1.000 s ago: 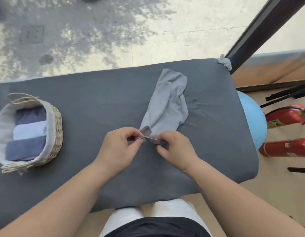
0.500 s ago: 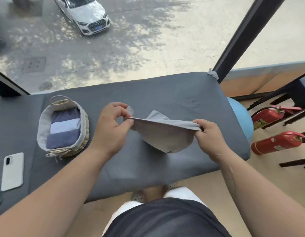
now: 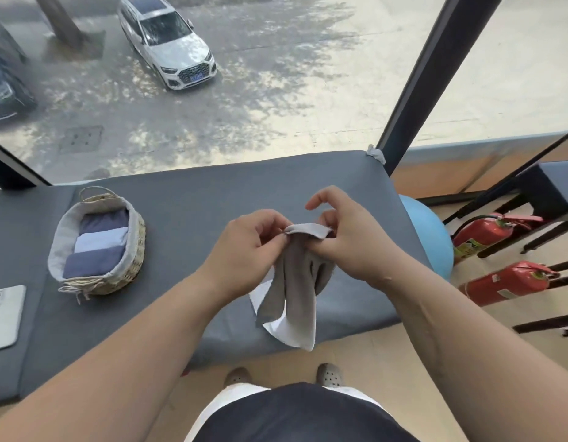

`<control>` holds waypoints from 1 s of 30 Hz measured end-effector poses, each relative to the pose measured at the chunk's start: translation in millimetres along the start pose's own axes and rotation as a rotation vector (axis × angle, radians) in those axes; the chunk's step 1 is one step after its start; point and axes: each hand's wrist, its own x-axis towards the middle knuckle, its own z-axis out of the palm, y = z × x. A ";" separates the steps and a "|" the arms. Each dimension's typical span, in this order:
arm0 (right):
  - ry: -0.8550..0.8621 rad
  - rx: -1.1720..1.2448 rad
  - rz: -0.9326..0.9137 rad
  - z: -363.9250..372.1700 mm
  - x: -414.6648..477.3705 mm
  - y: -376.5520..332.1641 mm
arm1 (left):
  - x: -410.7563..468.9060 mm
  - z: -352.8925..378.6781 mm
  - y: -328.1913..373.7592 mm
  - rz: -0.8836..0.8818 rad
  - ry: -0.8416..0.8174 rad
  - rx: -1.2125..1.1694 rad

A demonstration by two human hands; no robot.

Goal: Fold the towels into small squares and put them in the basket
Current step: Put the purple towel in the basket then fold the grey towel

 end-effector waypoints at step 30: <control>-0.485 -0.940 0.335 -120.4 -47.0 275.8 | -6.5 73.6 -44.5 -0.515 0.897 -0.022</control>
